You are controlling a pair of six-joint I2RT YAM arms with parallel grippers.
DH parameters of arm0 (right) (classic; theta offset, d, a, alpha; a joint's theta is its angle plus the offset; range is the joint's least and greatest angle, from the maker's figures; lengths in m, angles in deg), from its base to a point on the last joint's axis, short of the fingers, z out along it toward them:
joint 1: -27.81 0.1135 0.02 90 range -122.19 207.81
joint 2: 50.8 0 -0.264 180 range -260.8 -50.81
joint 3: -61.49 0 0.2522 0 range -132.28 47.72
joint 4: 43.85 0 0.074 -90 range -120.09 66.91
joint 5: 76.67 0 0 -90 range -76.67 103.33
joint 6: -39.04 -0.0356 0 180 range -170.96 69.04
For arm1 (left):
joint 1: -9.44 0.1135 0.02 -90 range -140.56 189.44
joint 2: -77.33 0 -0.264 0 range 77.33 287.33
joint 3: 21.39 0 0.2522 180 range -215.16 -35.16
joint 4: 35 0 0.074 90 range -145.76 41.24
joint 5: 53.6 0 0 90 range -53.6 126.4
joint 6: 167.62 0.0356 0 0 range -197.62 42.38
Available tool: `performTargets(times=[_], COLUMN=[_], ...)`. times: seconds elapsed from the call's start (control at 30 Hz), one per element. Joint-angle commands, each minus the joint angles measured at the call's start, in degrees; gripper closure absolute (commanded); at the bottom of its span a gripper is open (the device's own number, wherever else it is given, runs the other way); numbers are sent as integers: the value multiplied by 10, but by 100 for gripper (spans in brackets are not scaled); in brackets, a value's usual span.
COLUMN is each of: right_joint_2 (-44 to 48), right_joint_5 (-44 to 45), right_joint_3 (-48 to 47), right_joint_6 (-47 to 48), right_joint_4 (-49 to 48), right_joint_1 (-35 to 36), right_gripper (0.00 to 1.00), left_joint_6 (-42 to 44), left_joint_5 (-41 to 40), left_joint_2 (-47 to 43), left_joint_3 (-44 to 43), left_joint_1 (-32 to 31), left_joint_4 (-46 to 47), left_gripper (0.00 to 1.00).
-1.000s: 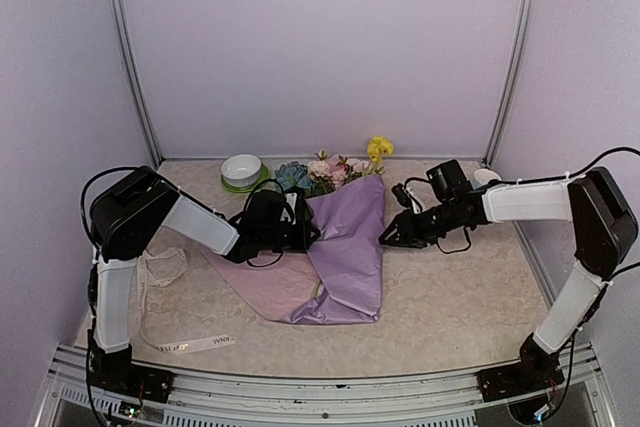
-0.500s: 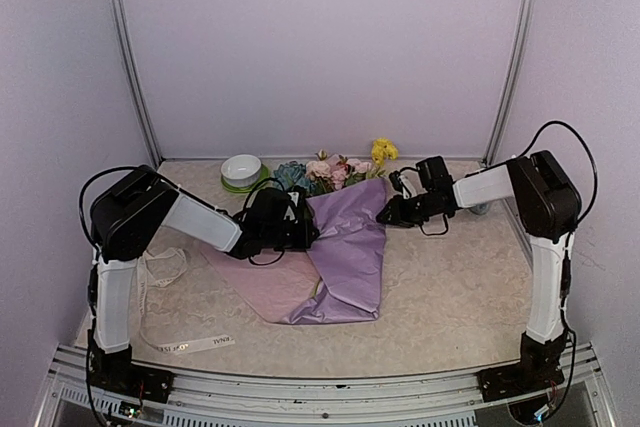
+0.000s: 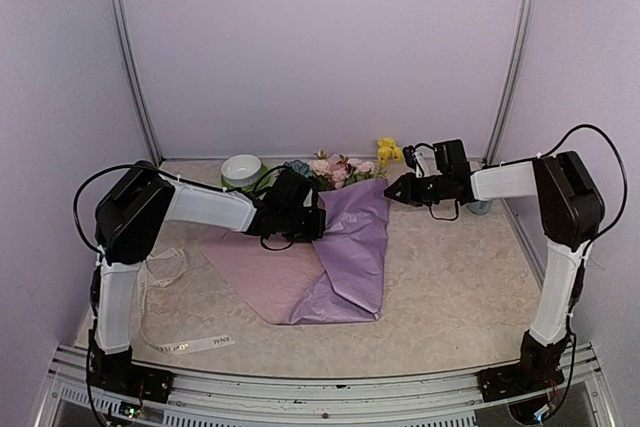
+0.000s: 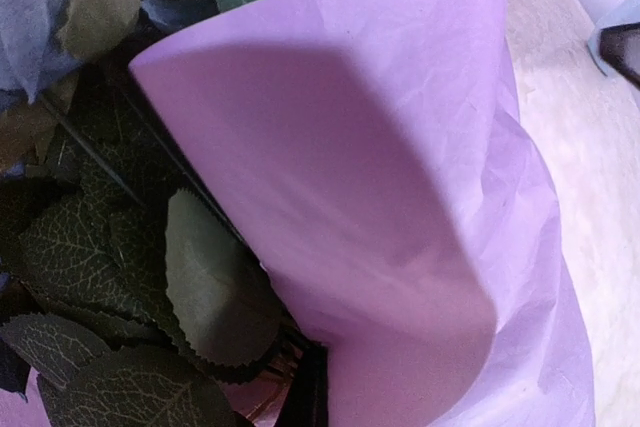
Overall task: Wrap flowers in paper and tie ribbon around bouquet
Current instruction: Press the fold line on the 2/3-folded wrapping paper.
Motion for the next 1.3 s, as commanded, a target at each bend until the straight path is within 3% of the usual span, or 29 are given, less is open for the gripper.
performTargets(times=[0.0,0.17,0.23,0.37,0.63,0.83,0.93,1.03,1.27], right_joint_2=[61,76,79,92,162,247,276,263,140], right_joint_5=[-39,-13,-6,23,82,142,132,83,68], right_joint_3=[58,123,146,193,302,287,273,268,243], right_joint_6=[-45,-37,-44,-42,-48,-42,-33,-42,-44], right_joint_4=[-59,-56,-56,-30,22,104,104,63,65], right_joint_1=[63,130,138,147,162,201,245,275,330], right_gripper=[77,77,78,78,78,78,77,79,91], left_joint_6=[18,40,22,30,37,39,49,59,66], left_joint_5=[-13,-5,60,32,84,83,84,85,98], left_joint_2=[28,26,-2,-23,-8,-47,-62,-65,-56], left_joint_3=[-34,-62,-32,-20,17,70,89,98,117], left_joint_1=[-1,18,32,34,29,30,30,31,40], left_joint_4=[-135,-200,-145,-133,-68,-12,1,4,25], left_gripper=[100,100,100,100,100,100,100,100,100])
